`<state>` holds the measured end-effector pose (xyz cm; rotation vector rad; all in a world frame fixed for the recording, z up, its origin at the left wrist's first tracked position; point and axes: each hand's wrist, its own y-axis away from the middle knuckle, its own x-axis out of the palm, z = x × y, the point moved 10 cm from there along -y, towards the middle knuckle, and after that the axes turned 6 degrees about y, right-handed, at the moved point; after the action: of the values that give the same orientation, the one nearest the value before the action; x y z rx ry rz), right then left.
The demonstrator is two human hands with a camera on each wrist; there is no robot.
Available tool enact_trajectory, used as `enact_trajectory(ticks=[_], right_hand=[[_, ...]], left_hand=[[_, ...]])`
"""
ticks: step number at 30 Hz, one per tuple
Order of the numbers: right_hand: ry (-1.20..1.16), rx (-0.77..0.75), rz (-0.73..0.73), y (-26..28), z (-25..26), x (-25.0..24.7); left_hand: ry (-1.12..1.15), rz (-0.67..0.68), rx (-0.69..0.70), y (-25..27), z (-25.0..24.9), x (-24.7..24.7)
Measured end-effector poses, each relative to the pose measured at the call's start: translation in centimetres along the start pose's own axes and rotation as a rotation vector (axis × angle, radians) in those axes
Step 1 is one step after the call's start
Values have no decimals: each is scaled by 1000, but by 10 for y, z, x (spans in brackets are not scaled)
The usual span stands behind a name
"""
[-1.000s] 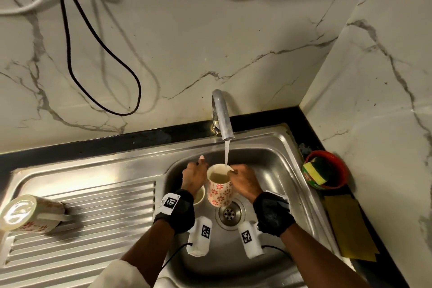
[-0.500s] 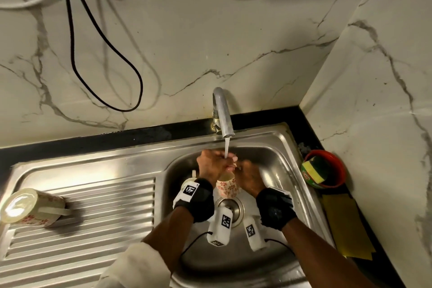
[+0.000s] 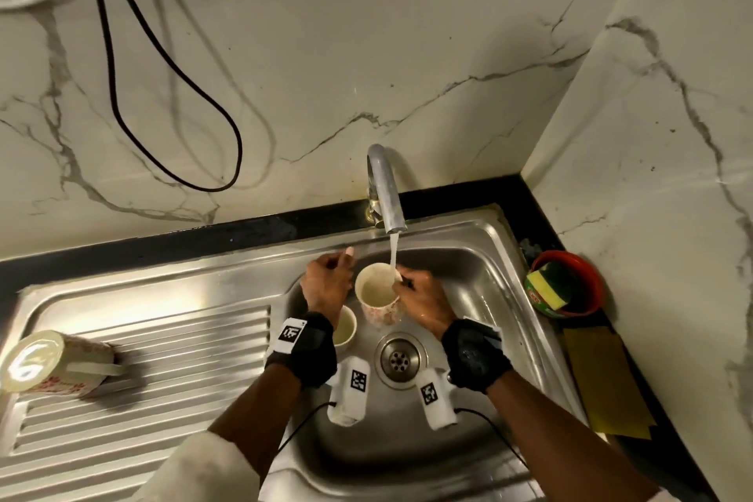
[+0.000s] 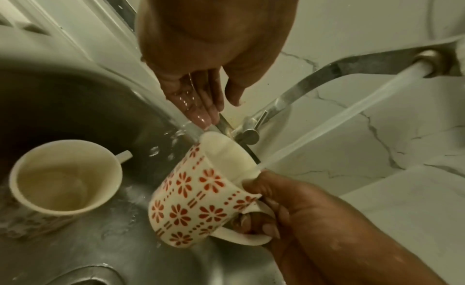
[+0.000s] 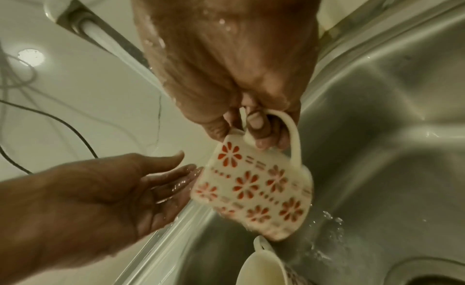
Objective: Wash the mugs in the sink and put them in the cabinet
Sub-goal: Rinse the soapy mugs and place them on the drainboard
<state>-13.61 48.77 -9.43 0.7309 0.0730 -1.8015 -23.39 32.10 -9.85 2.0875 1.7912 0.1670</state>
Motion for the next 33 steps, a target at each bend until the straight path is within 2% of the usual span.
enact_trajectory(ticks=[2,5,8,10,13,15,17,20,23,27,30,33], right_hand=[[-58,43,2,2,-11,-4],[36,60,-103,-4,-15,-13],[-25,23,-81,-3,-17,-10],[-119,63,-88,-2,-26,-16],[-21,-3,-157,-4,-15,-23],[9,-60,-135,-6,-8,-18],[-70,-20,-154,-7,-14,-25],[-141,93,-283,-10,-30,-42],[-320,184,-204,-13,-40,-25],[-618,449,-69,-8,-73,-5],[-723,450,8,-7,-69,-4],[-860,437,67,-7,-58,-1]], left_hand=[[-194,64,90,11,-12,3],[-446,124,203,18,-15,12],[-393,223,144,24,-6,27],[-390,262,112,29,-10,30],[-370,258,133,29,-13,32],[-290,302,145,32,-13,38],[-241,376,116,39,-15,42],[-272,473,101,41,-3,51],[-310,496,61,40,11,60],[-314,520,8,37,11,79],[-273,581,-64,34,13,88],[-117,636,-161,41,13,85]])
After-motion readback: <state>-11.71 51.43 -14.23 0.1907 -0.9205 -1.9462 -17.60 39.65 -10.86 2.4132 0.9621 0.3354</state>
